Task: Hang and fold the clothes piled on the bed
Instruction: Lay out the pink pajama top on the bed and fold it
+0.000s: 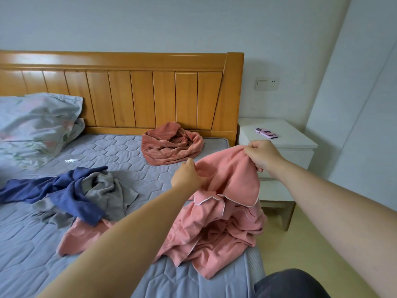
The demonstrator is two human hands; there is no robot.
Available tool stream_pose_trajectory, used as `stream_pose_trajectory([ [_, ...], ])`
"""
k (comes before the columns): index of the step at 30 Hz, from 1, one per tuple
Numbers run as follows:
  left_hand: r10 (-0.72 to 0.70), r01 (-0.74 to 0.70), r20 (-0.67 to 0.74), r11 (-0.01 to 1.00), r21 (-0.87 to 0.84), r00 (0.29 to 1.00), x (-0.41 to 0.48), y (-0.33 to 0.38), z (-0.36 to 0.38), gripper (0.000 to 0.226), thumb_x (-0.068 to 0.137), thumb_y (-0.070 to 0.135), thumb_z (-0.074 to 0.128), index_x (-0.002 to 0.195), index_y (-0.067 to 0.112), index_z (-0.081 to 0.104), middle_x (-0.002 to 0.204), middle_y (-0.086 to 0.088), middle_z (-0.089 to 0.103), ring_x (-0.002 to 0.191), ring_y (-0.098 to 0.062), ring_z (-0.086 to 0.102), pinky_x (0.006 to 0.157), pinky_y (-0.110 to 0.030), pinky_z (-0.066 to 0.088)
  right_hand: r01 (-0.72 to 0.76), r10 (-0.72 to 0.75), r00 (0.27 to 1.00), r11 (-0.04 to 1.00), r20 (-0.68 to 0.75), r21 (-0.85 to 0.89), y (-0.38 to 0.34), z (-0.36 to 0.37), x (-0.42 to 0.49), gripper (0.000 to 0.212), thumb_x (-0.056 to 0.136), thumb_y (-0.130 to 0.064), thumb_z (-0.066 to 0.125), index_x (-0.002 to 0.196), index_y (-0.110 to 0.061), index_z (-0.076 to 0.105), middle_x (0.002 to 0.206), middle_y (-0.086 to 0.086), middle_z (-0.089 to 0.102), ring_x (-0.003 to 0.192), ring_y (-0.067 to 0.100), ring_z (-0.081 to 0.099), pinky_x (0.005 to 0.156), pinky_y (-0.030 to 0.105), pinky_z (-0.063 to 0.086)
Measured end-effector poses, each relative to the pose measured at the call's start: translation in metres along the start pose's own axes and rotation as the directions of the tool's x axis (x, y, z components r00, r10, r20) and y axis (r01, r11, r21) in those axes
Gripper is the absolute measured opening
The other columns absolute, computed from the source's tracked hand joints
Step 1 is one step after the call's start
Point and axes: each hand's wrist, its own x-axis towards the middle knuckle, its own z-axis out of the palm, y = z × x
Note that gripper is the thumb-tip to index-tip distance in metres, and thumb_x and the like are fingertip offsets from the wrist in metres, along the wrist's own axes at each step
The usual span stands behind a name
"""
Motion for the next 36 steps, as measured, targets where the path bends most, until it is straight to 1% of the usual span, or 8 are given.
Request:
stream_pose_trajectory([
  [9, 0.007, -0.002, 0.069, 0.997, -0.071, 0.998, 0.007, -0.012, 0.008, 0.018, 0.083, 0.006, 0.053, 0.094, 0.020, 0.052, 0.108, -0.007, 0.062, 0.099, -0.026, 0.057, 0.069, -0.025, 0.036, 0.003, -0.003, 1.000, 1.000, 0.002, 0.013, 0.002, 0.001, -0.001, 0.029, 0.087, -0.008, 0.047, 0.059, -0.014, 0.052, 0.055, 0.005, 0.040, 0.044, 0.019, 0.035, 0.043, 0.023, 0.027],
  [13, 0.120, -0.093, 0.094, 0.964, -0.251, 0.988, 0.007, -0.019, -0.008, 0.026, 0.081, -0.004, 0.055, 0.091, 0.015, 0.069, 0.091, 0.000, 0.060, 0.086, -0.017, 0.054, 0.063, -0.022, 0.037, -0.035, 0.035, 0.997, 0.999, -0.076, -0.007, 0.014, -0.005, 0.008, 0.025, 0.085, -0.009, 0.048, 0.059, -0.011, 0.048, 0.055, 0.005, 0.039, 0.046, 0.020, 0.033, 0.048, 0.025, 0.026],
  [18, 0.085, -0.089, -0.030, 0.895, -0.437, 0.996, 0.011, -0.020, -0.027, 0.042, 0.081, -0.012, 0.041, 0.094, 0.006, 0.076, 0.103, -0.003, 0.069, 0.092, -0.011, 0.056, 0.074, -0.017, 0.039, -0.069, 0.030, 0.984, 0.972, -0.174, -0.224, 0.034, -0.014, 0.015, 0.017, 0.082, -0.009, 0.049, 0.073, 0.001, 0.060, 0.069, 0.022, 0.053, 0.064, 0.026, 0.046, 0.060, 0.029, 0.033],
  [21, 0.131, -0.127, -0.013, 0.927, -0.352, 0.991, 0.017, -0.016, -0.031, 0.041, 0.082, -0.010, 0.045, 0.101, 0.010, 0.075, 0.106, -0.004, 0.069, 0.093, -0.011, 0.056, 0.074, -0.018, 0.042, -0.002, -0.030, 0.992, 0.970, -0.126, -0.245, 0.034, -0.013, 0.012, 0.017, 0.088, -0.010, 0.048, 0.082, -0.006, 0.063, 0.070, 0.007, 0.054, 0.070, 0.024, 0.048, 0.060, 0.027, 0.035],
  [24, 0.292, -0.264, 0.091, 0.935, -0.238, 0.952, 0.021, -0.014, -0.040, 0.034, 0.084, 0.001, 0.060, 0.114, 0.014, 0.070, 0.114, -0.002, 0.063, 0.091, -0.008, 0.054, 0.066, -0.008, 0.040, 0.006, -0.001, 0.999, 0.996, 0.054, -0.094, 0.035, -0.017, 0.014, 0.018, 0.094, -0.017, 0.051, 0.089, -0.005, 0.062, 0.058, 0.004, 0.042, 0.049, 0.021, 0.041, 0.048, 0.026, 0.040],
  [29, 0.441, -0.476, 0.303, 0.878, 0.049, 0.845, 0.029, -0.022, -0.057, 0.067, 0.073, 0.013, 0.078, 0.135, 0.015, 0.053, 0.125, 0.000, 0.053, 0.090, -0.011, 0.051, 0.078, -0.016, 0.037, -0.099, 0.097, 0.957, 0.995, 0.273, -0.004, 0.047, -0.029, 0.017, 0.028, 0.083, -0.014, 0.073, 0.106, -0.006, 0.060, 0.068, 0.009, 0.052, 0.054, 0.020, 0.049, 0.056, 0.033, 0.048],
  [33, 0.521, -0.579, 0.256, 0.762, 0.291, 0.814, 0.030, -0.024, -0.060, 0.044, 0.075, 0.020, 0.077, 0.118, 0.019, 0.067, 0.119, -0.004, 0.059, 0.091, -0.014, 0.045, 0.074, -0.020, 0.030, -0.110, 0.109, 0.935, 0.994, 0.336, -0.016, 0.046, -0.027, 0.016, 0.053, 0.071, 0.018, 0.068, 0.116, -0.009, 0.055, 0.092, 0.017, 0.062, 0.078, 0.027, 0.061, 0.059, 0.031, 0.051],
  [36, 0.513, -0.574, 0.257, 0.726, 0.379, 0.819, 0.030, -0.022, -0.062, 0.030, 0.077, 0.028, 0.076, 0.102, 0.014, 0.073, 0.104, -0.003, 0.063, 0.100, -0.021, 0.053, 0.078, -0.028, 0.039, -0.015, 0.043, 0.963, 0.994, 0.266, -0.109, 0.045, -0.023, 0.015, 0.034, 0.075, 0.013, 0.067, 0.095, -0.014, 0.059, 0.089, 0.017, 0.061, 0.070, 0.026, 0.057, 0.054, 0.031, 0.047],
])
